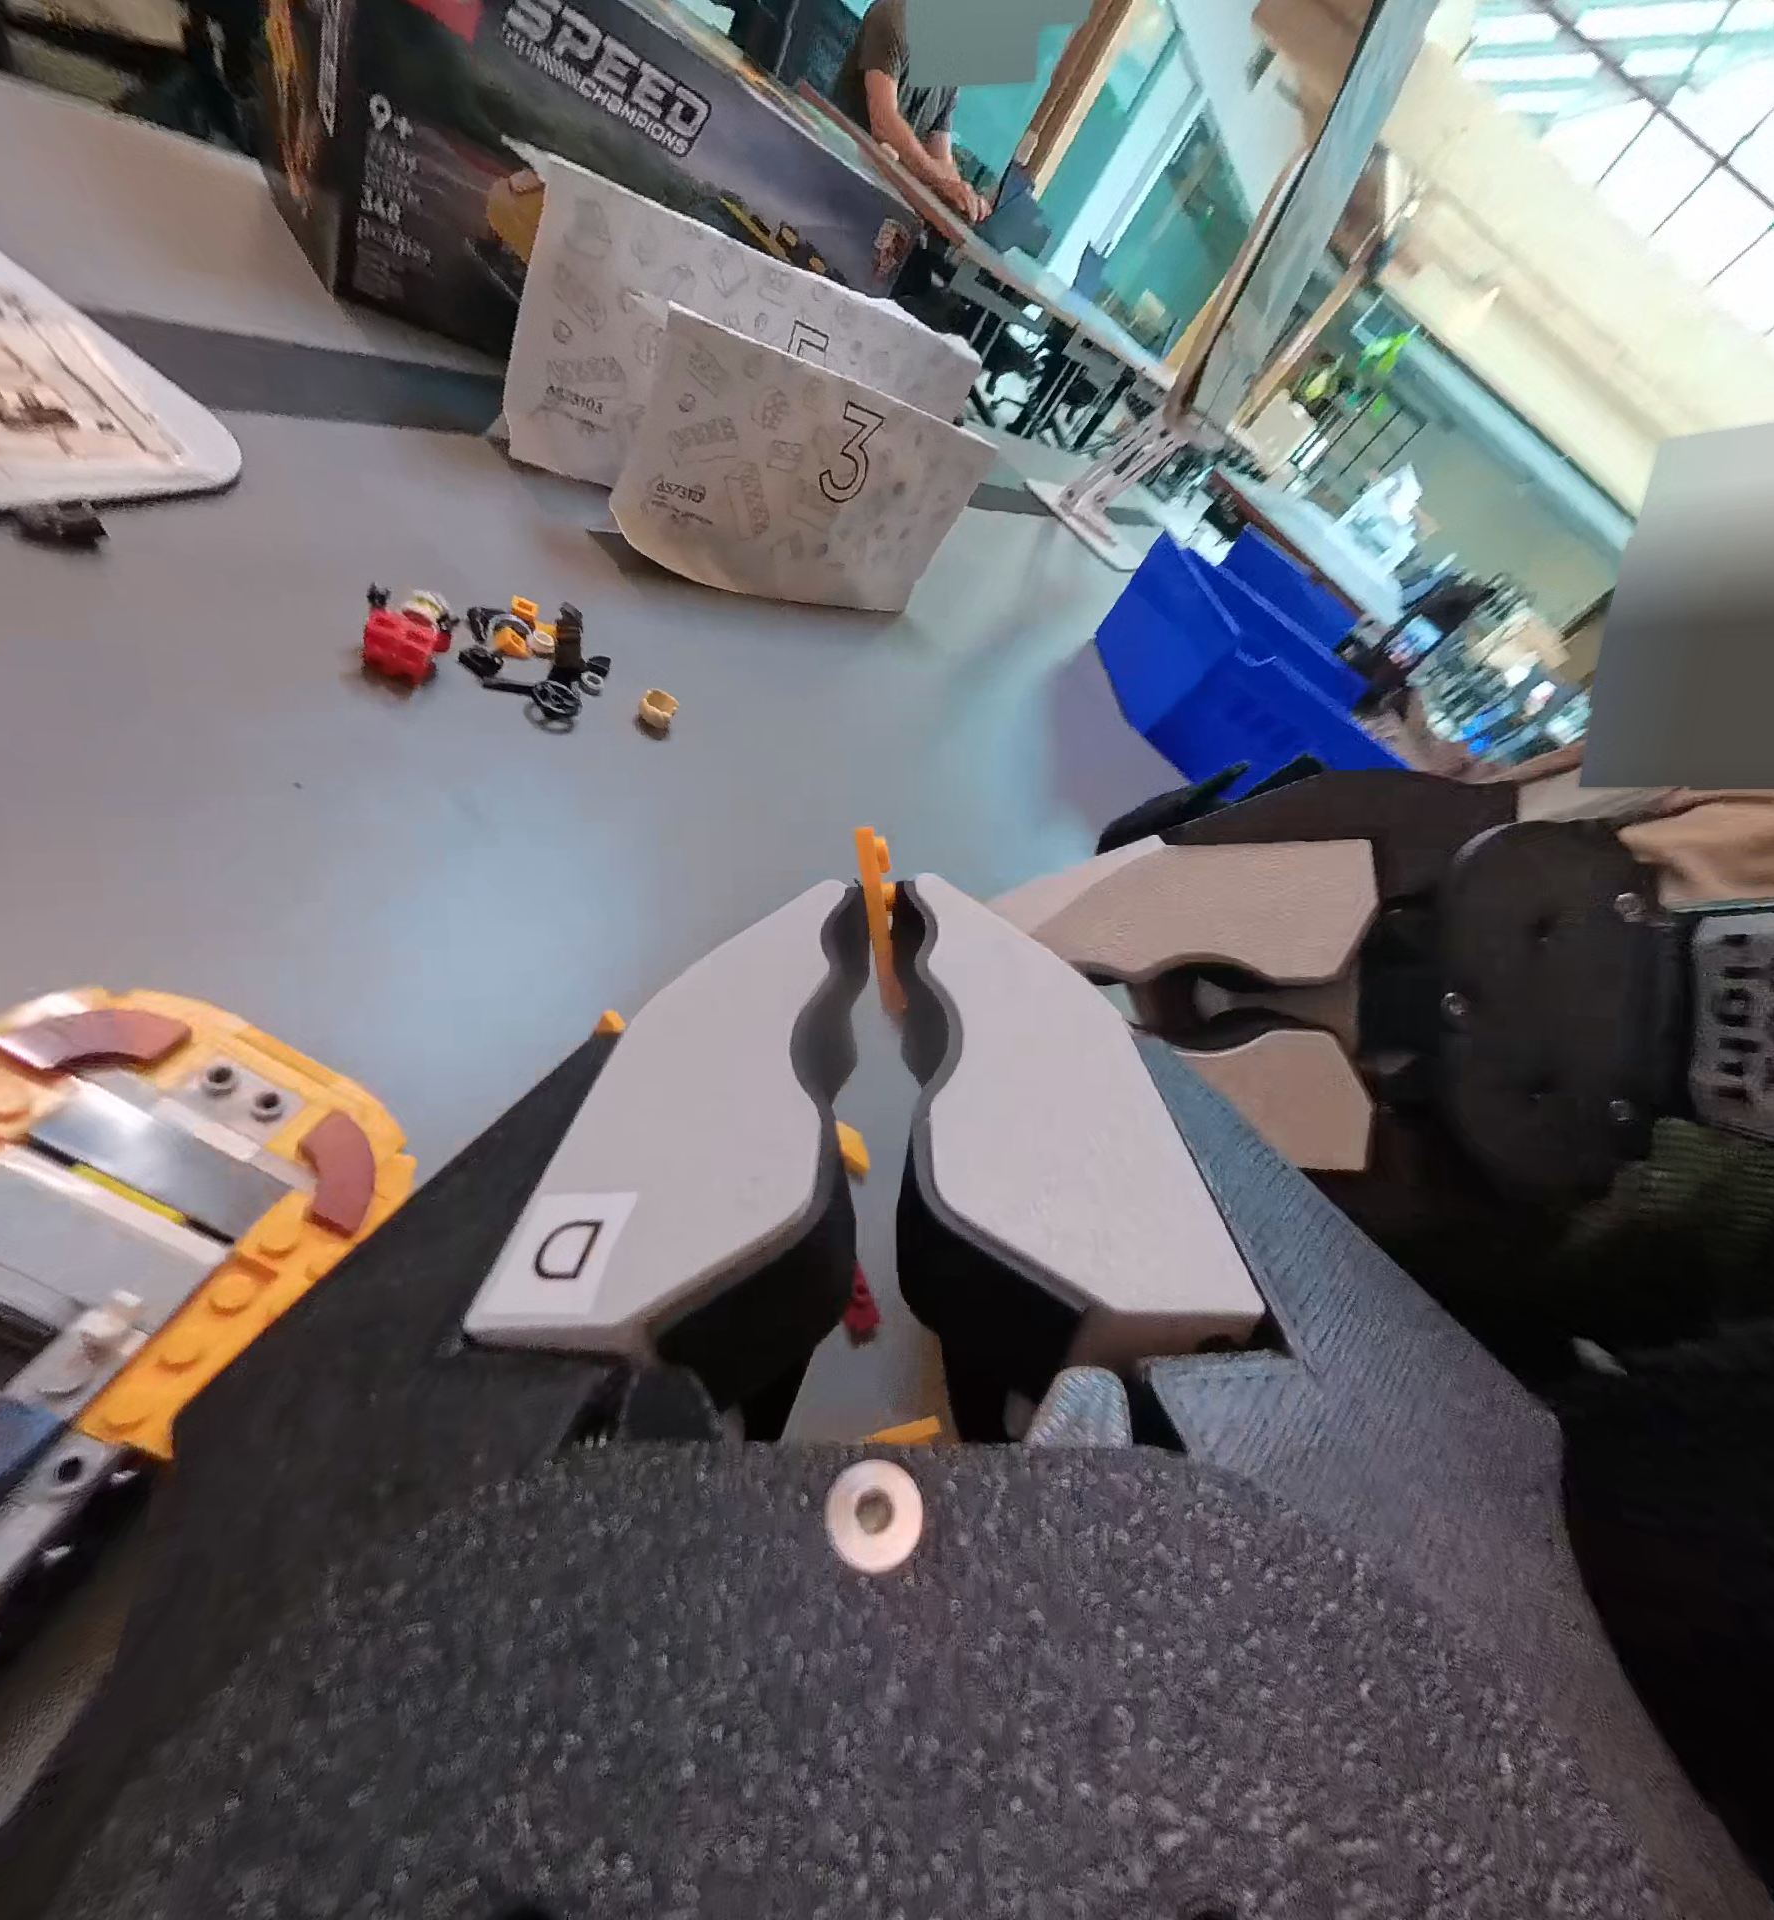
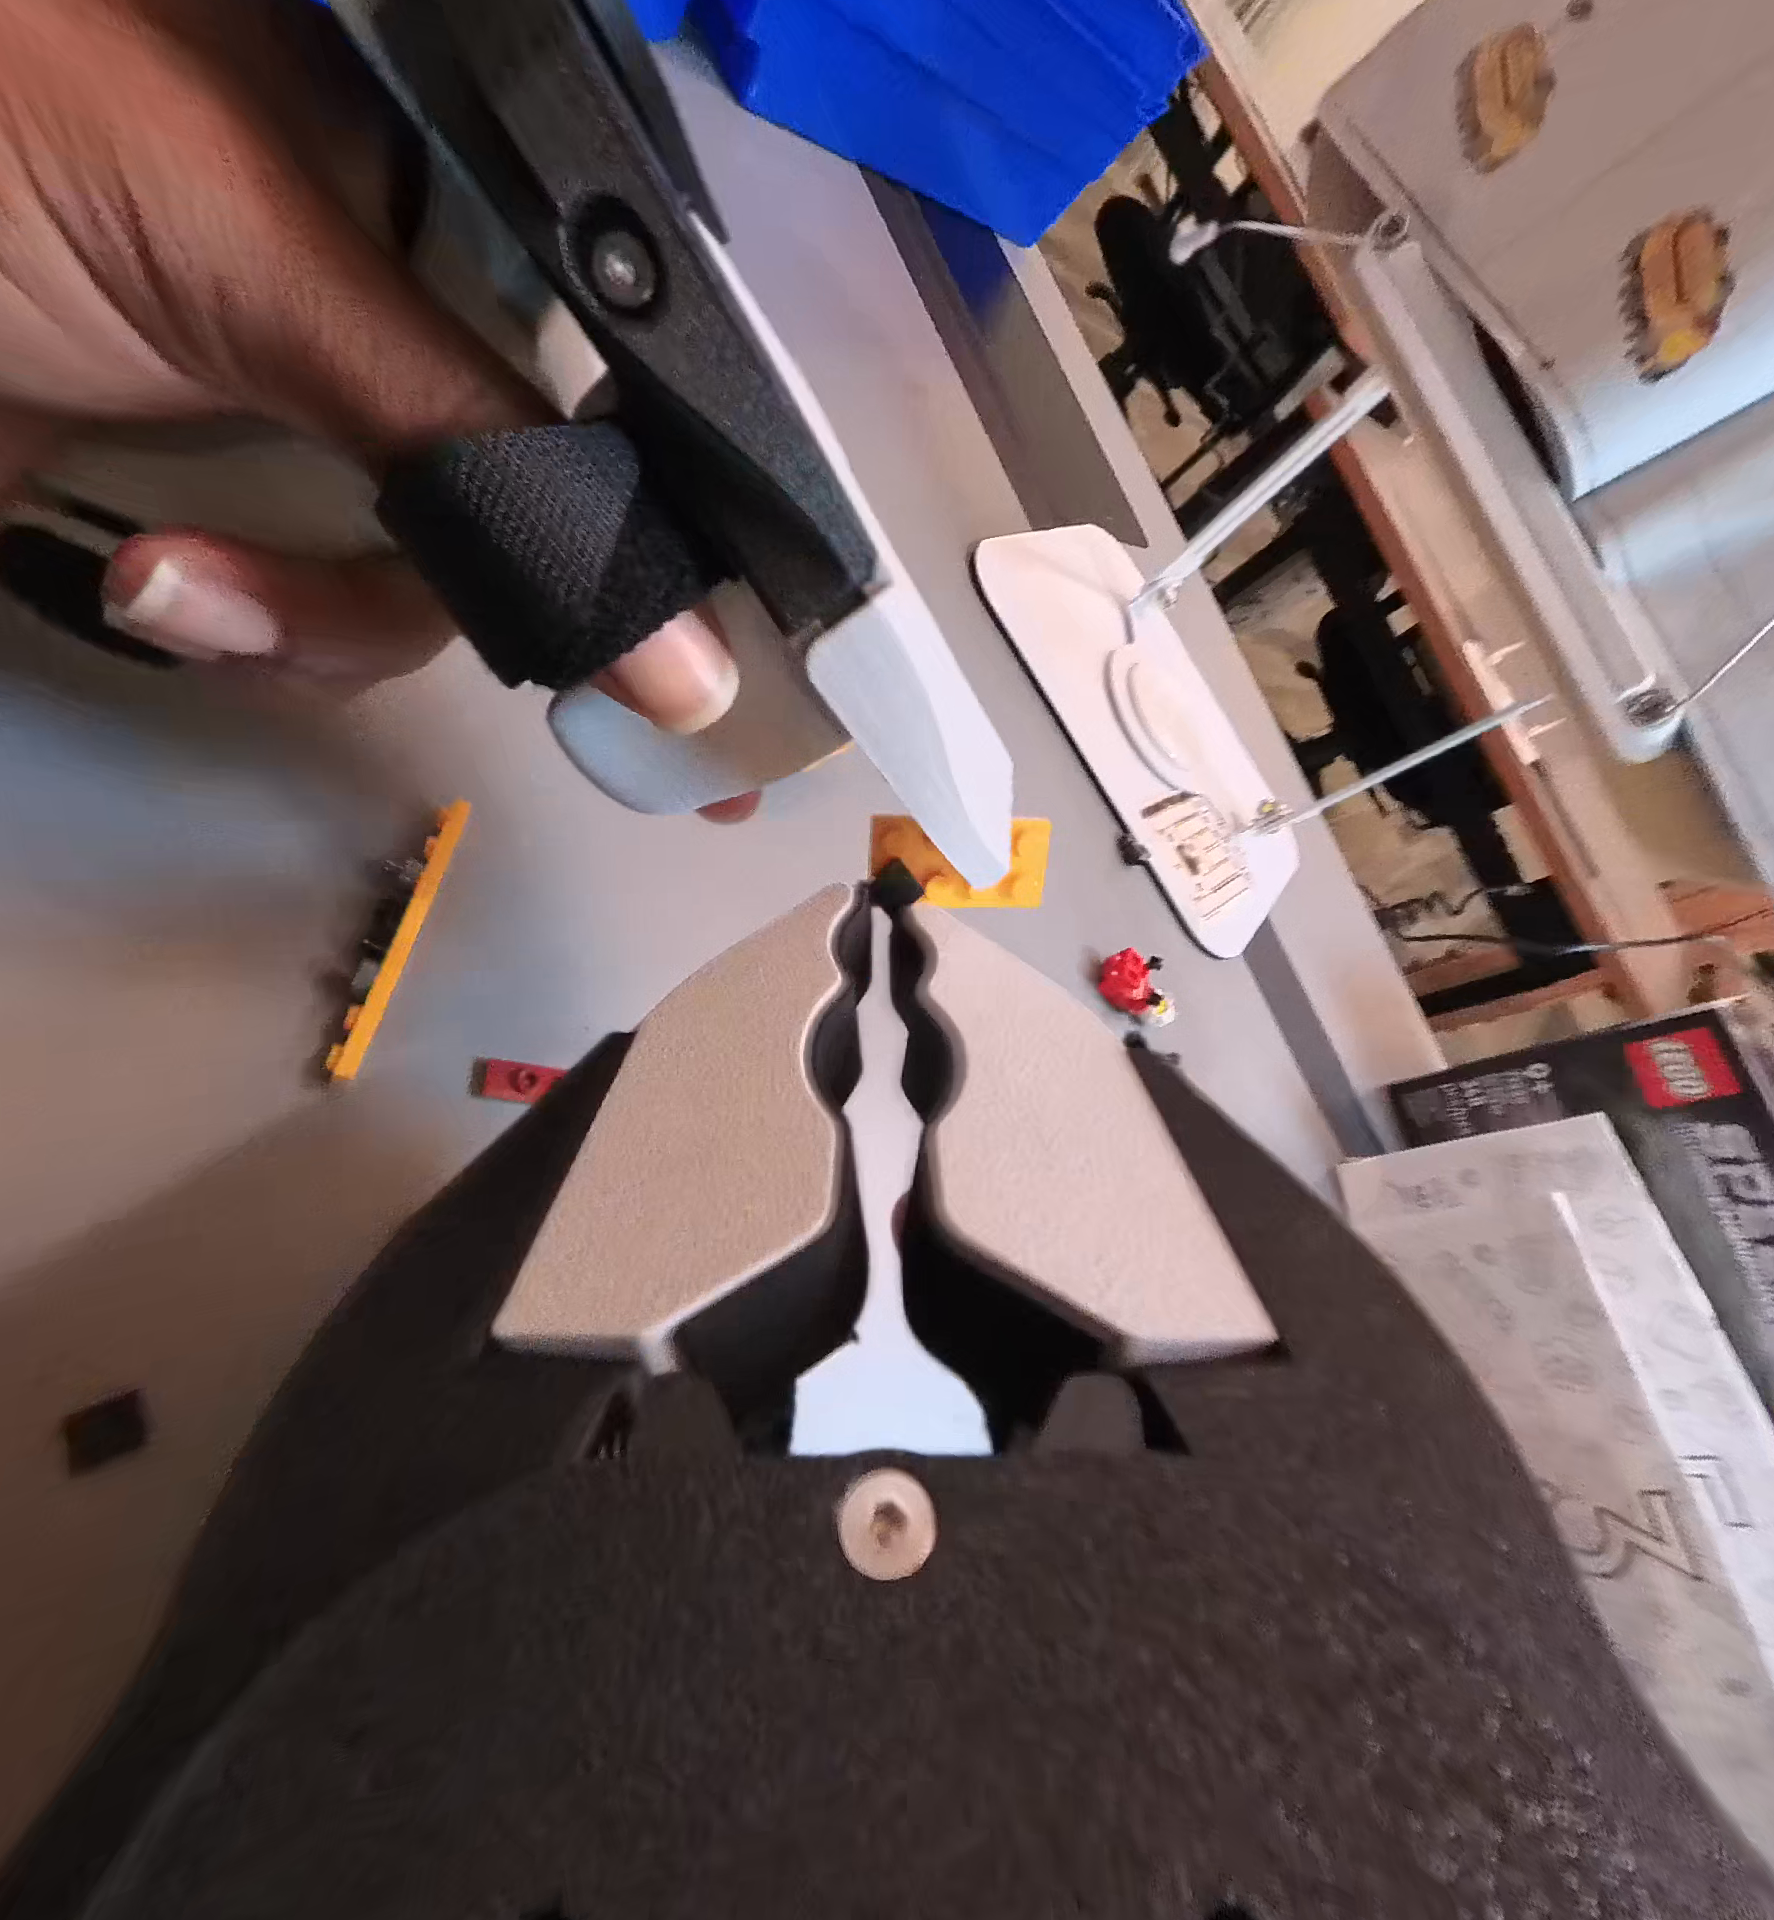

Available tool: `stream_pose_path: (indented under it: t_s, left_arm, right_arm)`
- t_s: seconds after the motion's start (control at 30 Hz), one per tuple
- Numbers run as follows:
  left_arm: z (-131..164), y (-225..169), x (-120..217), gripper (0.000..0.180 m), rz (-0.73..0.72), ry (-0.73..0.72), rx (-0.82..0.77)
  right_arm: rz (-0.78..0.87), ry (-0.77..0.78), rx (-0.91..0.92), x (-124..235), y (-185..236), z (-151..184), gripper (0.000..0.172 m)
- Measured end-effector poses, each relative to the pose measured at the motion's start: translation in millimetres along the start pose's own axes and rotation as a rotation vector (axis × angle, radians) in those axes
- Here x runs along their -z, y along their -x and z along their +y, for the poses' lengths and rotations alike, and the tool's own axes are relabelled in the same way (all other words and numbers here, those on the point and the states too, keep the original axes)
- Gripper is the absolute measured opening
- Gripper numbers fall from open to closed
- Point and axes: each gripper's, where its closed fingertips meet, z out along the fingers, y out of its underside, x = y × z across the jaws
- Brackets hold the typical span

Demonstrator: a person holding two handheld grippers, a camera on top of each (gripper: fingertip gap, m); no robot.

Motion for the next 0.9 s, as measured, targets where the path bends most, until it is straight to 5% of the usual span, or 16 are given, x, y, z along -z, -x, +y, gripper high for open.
stream_pose_path:
  t_s: [0.03, 0.13, 0.47, 0.9]
  left_arm:
    - [2.8, 7.7, -1.8, 0.005, -0.059, 0.022, -0.054]
    - [8.2, 10.5, -4.7, 0.005, -0.010, 0.042, 0.039]
    - [0.4, 5.3, -0.2, 0.005, 0.063, 0.009, 0.136]
    - [1.8, 4.8, -2.7, 0.005, 0.062, 0.005, 0.177]
  right_arm:
    - [0.004, -0.059, 0.029, 4.0, 1.9, -9.3, 0.000]
    - [0.007, -0.101, 0.136, 8.9, 10.6, -23.0, 0.000]
    - [-0.001, -0.045, -0.059, 0.4, -7.2, 0.3, 0.017]
    - [-0.007, -0.031, -0.054, -2.0, -4.8, -0.2, 0.006]
